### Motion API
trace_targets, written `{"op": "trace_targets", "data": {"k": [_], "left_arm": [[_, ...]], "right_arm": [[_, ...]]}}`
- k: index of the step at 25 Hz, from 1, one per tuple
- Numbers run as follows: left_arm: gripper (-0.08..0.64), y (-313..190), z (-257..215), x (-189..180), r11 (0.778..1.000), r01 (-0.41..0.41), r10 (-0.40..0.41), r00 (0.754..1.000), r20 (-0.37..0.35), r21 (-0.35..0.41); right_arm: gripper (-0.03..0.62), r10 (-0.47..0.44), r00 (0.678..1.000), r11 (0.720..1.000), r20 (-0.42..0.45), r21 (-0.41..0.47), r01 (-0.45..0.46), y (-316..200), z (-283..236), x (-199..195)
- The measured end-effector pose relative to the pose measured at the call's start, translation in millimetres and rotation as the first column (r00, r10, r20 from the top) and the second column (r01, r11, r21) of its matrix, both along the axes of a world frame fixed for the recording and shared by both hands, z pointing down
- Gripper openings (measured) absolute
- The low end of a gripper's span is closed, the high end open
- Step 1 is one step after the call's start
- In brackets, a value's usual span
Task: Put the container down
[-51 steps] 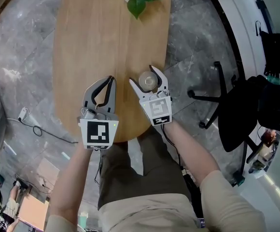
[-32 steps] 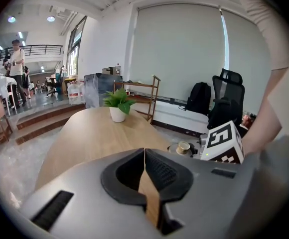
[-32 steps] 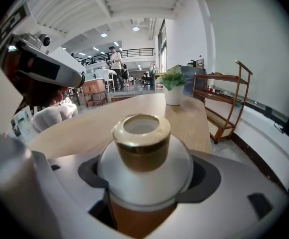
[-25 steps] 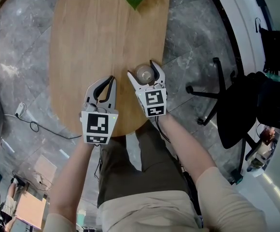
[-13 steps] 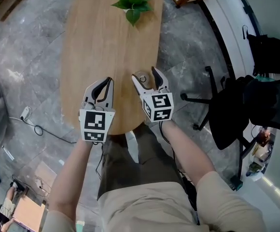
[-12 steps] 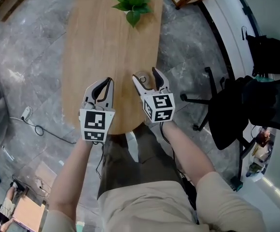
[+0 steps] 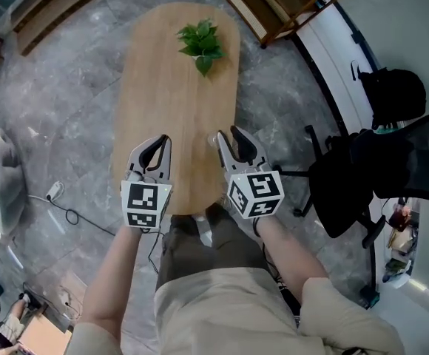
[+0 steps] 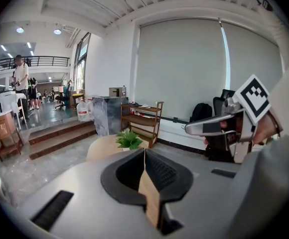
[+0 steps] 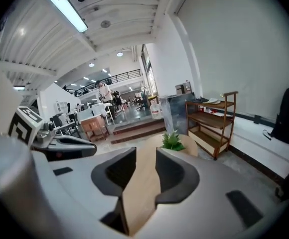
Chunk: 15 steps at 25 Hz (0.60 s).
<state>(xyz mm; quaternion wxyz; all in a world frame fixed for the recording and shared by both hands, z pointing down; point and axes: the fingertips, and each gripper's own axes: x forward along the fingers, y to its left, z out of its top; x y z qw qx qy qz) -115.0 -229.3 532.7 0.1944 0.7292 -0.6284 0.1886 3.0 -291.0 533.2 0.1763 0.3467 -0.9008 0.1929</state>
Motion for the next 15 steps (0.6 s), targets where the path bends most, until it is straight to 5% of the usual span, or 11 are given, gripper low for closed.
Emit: {"op": "trace_targets", "data": {"k": [15], "left_arm": [[0.008, 47.6, -159.5, 1.9, 0.99, -0.004, 0.002, 1.0, 0.015, 0.138]], "right_arm": [[0.016, -0.043, 0.999, 0.962, 0.009, 0.27, 0.039, 38.0, -206.8, 33.2]]}}
